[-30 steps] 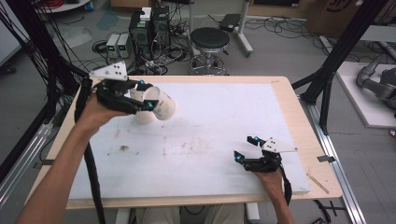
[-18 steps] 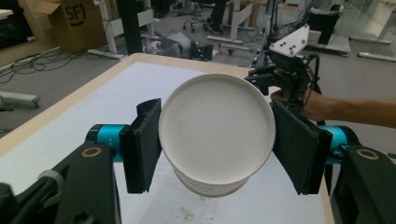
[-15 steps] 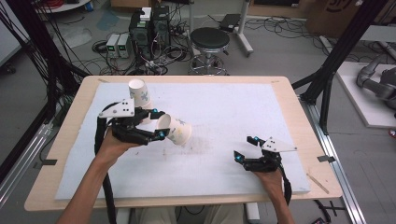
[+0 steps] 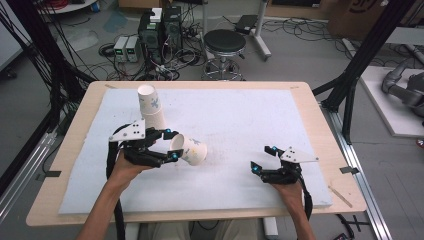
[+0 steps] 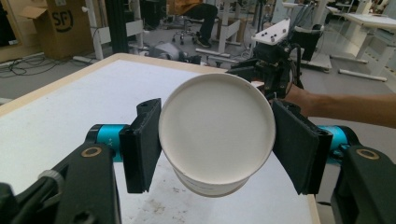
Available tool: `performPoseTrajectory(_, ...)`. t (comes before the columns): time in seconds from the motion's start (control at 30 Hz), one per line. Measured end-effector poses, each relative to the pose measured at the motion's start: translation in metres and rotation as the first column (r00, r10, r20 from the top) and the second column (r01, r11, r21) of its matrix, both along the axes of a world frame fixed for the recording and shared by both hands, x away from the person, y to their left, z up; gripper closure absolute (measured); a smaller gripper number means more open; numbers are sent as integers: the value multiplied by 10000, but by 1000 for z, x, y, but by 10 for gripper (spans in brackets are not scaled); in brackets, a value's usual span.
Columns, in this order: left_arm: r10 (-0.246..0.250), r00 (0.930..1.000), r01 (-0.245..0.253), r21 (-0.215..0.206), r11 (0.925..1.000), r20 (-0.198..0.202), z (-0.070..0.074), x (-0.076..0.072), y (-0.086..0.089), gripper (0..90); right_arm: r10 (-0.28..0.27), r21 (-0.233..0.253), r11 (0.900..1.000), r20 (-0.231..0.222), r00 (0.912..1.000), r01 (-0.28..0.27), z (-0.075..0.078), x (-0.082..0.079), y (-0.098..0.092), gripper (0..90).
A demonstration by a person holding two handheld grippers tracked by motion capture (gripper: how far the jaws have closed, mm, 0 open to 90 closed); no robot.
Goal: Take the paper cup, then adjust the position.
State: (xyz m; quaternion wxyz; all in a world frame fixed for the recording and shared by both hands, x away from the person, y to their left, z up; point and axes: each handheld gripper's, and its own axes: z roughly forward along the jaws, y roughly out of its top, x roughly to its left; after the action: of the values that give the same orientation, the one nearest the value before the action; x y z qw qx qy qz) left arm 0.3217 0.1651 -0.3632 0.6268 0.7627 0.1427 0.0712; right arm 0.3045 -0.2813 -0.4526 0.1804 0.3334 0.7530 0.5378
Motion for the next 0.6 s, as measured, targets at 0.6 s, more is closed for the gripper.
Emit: performPoseTrajectory(0.6, 107, 9999, -107, 47, 9999, 46, -1, 3, 2, 364, 116, 201, 9997, -341, 9994, -109, 0, 4, -2, 159)
